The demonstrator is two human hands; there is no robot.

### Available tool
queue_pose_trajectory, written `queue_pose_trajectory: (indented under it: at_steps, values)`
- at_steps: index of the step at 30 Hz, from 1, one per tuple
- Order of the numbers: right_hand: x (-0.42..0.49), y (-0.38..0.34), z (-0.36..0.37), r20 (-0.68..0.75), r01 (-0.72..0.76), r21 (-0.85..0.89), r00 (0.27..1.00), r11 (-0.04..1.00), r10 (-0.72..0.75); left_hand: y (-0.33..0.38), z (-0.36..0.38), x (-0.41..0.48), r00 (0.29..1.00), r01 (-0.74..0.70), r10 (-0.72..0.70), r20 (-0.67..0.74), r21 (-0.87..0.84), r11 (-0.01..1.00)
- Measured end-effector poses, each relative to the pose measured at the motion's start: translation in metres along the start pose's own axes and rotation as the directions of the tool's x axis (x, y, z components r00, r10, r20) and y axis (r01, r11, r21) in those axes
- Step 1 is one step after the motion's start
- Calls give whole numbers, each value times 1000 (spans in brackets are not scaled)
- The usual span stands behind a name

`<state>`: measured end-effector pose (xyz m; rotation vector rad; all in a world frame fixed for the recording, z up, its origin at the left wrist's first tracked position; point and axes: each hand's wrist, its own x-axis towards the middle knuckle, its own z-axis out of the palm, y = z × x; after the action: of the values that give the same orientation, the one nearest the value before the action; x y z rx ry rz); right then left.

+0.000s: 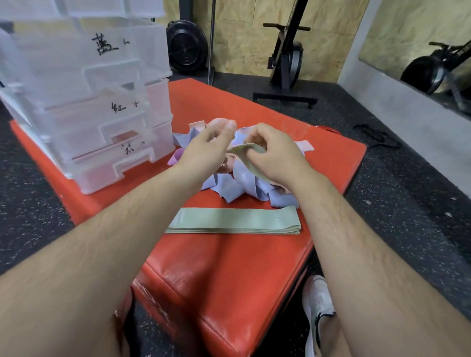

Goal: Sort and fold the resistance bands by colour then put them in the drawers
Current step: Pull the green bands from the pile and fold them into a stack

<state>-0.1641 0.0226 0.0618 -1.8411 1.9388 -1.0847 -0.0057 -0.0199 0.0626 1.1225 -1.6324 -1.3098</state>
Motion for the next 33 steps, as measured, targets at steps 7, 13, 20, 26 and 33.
queue_pose_trajectory:
  at_steps: [7,13,20,26,33]
  values:
    - [-9,2,-8,55,30,-45,998,999,-28,3,4,1,981,187,-191,28,-373,909]
    - [-11,5,-12,258,-143,170,961,975,96,-2,5,-2,1000,-5,5,4,-70,998]
    - [-13,7,-11,206,13,94,978,996,-33,-8,10,-5,995,-23,18,103,49,999]
    - [-13,9,-25,208,83,-17,975,996,-77,-5,5,-3,996,-85,82,37,67,994]
    - [-18,36,-45,245,51,-265,969,963,16,-5,-14,-2,999,-47,48,14,-99,994]
